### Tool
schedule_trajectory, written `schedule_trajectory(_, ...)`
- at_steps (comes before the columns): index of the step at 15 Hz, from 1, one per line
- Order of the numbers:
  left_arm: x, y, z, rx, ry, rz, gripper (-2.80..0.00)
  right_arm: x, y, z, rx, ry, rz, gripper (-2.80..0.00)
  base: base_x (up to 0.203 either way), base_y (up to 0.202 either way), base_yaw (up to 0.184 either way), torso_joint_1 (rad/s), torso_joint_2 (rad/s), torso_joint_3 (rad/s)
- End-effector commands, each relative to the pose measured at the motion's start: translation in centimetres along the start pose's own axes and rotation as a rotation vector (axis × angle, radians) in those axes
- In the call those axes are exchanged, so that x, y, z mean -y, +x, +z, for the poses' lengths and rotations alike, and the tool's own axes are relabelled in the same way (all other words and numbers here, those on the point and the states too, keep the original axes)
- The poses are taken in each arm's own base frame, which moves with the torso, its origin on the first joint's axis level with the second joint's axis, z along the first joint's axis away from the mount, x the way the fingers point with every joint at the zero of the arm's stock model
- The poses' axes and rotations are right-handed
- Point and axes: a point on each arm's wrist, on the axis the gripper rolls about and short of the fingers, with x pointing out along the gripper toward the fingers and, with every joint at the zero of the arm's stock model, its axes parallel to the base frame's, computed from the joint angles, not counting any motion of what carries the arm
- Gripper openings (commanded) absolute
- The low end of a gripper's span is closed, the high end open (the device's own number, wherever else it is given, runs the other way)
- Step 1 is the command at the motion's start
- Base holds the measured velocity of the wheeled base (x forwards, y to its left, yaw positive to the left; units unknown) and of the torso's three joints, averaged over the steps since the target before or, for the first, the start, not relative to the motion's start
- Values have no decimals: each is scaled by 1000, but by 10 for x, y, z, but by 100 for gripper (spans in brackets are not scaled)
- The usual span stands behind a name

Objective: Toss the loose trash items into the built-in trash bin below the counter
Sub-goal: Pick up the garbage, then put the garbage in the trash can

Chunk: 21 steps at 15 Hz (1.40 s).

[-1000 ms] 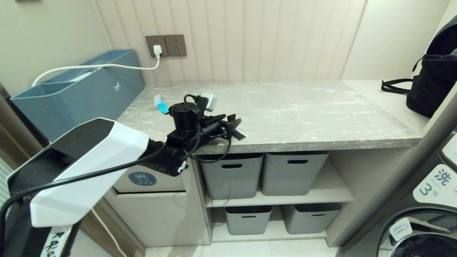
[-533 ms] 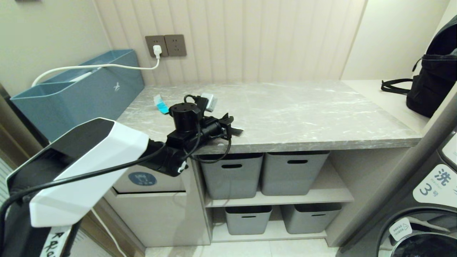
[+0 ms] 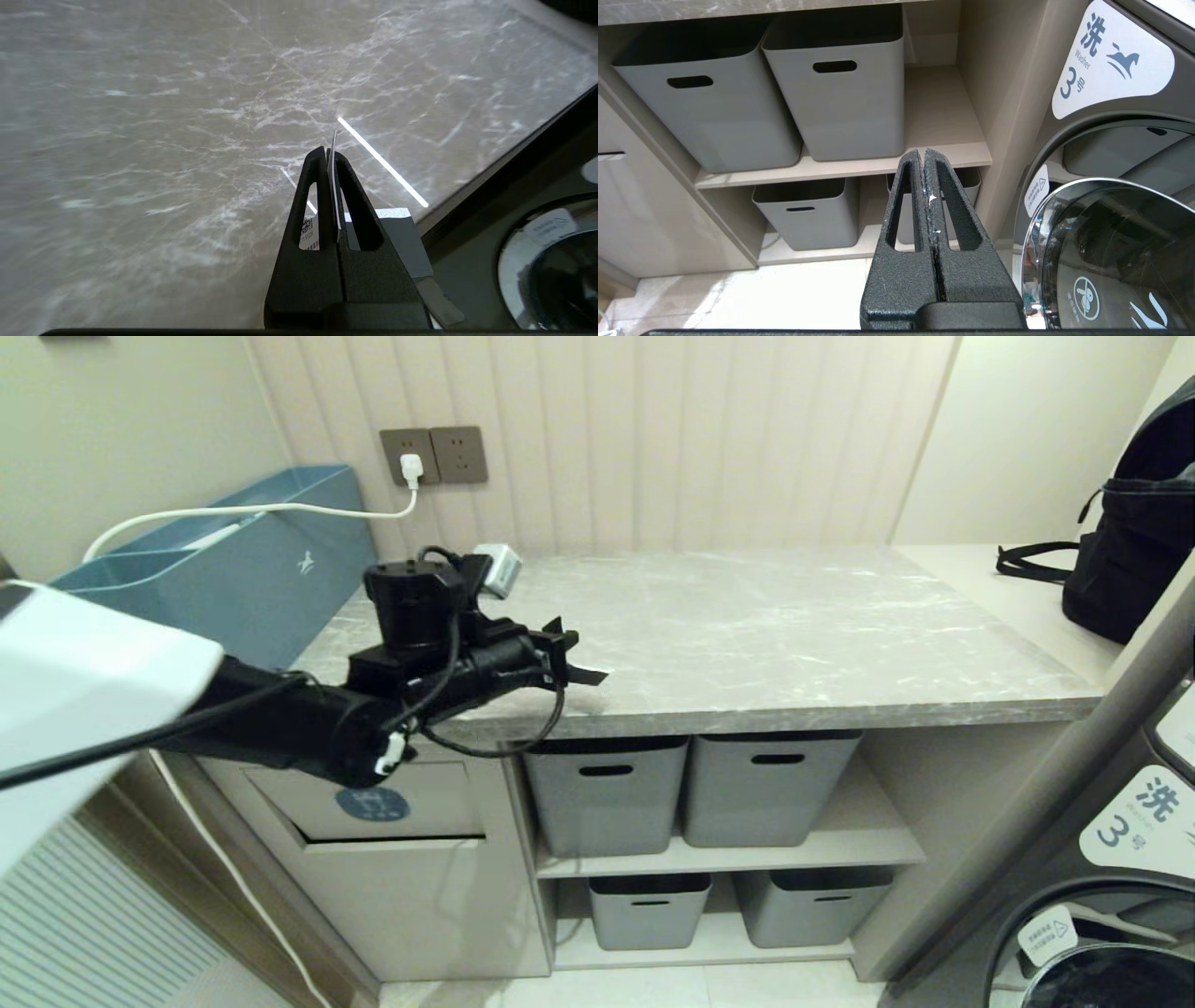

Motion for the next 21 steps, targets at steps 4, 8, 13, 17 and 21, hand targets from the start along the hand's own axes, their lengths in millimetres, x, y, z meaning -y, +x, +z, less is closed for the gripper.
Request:
schedule_trajectory(4, -13, -140, 107, 99, 0, 208, -280, 0, 0, 0, -3, 0, 0, -280, 0, 0, 0, 0, 0, 0)
schedule_trajectory(8, -30, -261, 96, 26, -57, 560, -280, 0, 0, 0, -3, 0, -1, -280, 0, 0, 0, 0, 0, 0)
schedule_trajectory(13, -35, -314, -3, -28, -103, 798, -280, 0, 0, 0, -3, 0, -1, -280, 0, 0, 0, 0, 0, 0)
schedule_trajectory(17, -5, -338, -52, -23, -61, 822, -280, 0, 0, 0, -3, 0, -1, -280, 0, 0, 0, 0, 0, 0)
schedule_trajectory(21, 5, -339, -74, -73, -85, 748, -280, 0, 0, 0, -3, 0, 0, -280, 0, 0, 0, 0, 0, 0)
